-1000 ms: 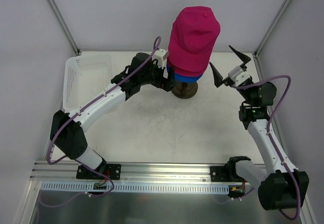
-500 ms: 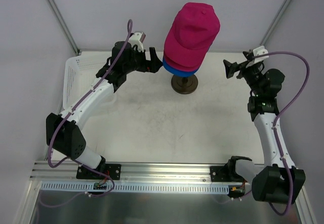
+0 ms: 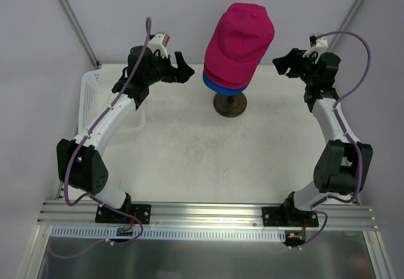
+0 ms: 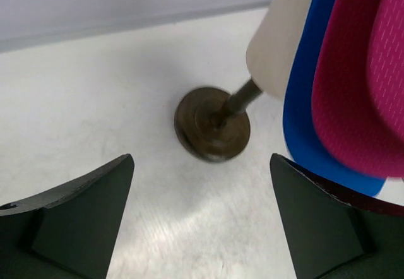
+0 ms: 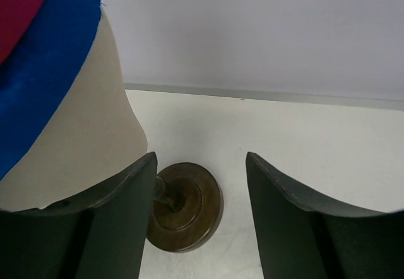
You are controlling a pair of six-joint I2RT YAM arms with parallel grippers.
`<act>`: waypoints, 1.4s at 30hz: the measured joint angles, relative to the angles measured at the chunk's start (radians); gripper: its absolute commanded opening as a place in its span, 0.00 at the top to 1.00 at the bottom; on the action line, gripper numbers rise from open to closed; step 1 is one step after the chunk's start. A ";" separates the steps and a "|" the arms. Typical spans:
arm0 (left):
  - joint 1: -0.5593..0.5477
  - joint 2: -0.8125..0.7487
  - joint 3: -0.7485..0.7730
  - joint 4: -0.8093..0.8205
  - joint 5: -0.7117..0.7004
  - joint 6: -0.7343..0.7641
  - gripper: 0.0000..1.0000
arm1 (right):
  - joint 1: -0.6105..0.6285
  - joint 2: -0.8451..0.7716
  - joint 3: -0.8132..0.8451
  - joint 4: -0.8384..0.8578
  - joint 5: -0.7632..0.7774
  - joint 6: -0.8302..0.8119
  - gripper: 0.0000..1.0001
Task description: Stack the hats
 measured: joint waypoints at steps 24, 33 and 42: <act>-0.080 -0.169 -0.285 -0.016 0.242 0.013 0.11 | 0.183 0.410 0.219 0.079 0.068 0.341 0.38; -0.186 -0.170 -0.284 -0.017 0.170 0.009 0.11 | 0.218 0.277 0.105 0.085 0.083 0.359 0.38; -0.182 -0.157 -0.201 -0.022 0.075 -0.007 0.09 | 0.253 0.173 0.026 0.082 0.087 0.374 0.38</act>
